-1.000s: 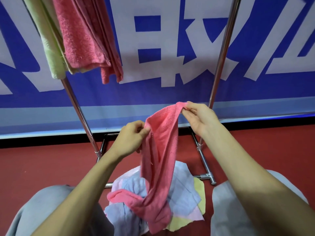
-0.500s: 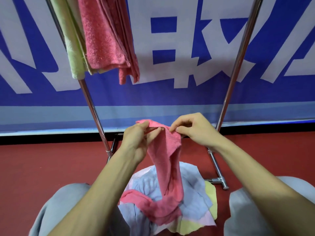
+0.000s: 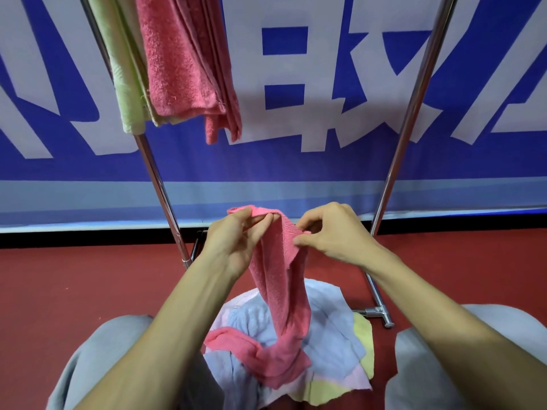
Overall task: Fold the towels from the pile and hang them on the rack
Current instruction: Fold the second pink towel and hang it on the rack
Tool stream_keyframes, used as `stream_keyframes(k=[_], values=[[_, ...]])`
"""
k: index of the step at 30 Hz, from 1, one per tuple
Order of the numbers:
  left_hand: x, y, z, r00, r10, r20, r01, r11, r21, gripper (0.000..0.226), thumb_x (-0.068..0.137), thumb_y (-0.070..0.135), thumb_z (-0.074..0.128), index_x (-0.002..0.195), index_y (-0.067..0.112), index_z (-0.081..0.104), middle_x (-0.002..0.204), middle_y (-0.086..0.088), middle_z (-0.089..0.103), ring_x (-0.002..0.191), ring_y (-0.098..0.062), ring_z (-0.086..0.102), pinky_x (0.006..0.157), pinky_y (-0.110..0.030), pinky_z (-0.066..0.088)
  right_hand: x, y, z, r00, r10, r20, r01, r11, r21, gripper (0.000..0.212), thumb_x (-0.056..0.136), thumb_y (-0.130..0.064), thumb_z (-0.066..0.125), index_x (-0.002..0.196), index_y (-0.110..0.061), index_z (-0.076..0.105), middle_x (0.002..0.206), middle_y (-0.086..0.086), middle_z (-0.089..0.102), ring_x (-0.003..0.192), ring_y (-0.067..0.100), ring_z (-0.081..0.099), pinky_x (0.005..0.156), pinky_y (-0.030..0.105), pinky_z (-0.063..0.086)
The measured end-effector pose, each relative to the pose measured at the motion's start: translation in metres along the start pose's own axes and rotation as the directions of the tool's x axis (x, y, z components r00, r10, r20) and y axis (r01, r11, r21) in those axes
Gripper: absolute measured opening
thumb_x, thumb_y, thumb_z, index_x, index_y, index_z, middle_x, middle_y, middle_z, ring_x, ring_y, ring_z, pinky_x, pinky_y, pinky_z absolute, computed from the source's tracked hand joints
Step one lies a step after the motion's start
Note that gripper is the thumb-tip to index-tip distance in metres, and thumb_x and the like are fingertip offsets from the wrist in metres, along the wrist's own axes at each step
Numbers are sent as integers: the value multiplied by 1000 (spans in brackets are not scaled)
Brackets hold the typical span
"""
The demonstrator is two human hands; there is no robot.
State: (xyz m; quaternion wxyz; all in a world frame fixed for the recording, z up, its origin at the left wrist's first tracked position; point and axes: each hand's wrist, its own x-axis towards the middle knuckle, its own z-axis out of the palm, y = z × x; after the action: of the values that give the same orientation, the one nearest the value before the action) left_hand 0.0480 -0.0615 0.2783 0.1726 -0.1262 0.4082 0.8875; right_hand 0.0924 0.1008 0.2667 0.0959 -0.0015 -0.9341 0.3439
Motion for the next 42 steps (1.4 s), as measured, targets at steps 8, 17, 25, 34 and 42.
stream_keyframes(k=[8,17,25,34,42], values=[[2,1,-5,999,-40,-18,44,948,314,18,94,15,55,78,7,55,63,-4,56,42,-14,63,42,-22,52,8,11,-22,993,27,-119,7,961,277,24,77,-4,71,69,-26,69,72,-2,71,69,10,64,78,36,54],[7,6,-17,891,271,363,-369,-30,929,18,93,25,52,111,21,55,96,1,66,85,-19,65,80,-34,48,6,12,-31,994,-96,58,88,987,131,24,85,-7,65,76,-29,70,78,-5,73,76,10,67,77,26,51],[22,-5,-30,840,-216,497,-541,-273,795,67,82,26,72,140,29,40,129,-1,45,124,-16,43,109,-34,34,0,3,-43,967,-199,157,147,945,294,16,87,0,62,84,-12,71,81,0,71,74,2,62,72,14,48],[19,2,-27,895,13,446,-400,-419,815,15,90,25,55,84,13,62,80,-5,65,77,-27,58,67,-35,46,4,14,-47,993,-115,10,105,936,337,24,88,6,55,79,-14,67,81,4,67,74,10,59,73,26,47],[13,6,-18,819,228,526,-502,-157,850,16,98,16,38,94,4,48,83,-10,59,77,-25,53,71,-35,39,14,26,-45,961,-9,-277,30,997,74,15,84,-8,63,85,-23,68,82,-5,67,76,10,58,72,14,41]])
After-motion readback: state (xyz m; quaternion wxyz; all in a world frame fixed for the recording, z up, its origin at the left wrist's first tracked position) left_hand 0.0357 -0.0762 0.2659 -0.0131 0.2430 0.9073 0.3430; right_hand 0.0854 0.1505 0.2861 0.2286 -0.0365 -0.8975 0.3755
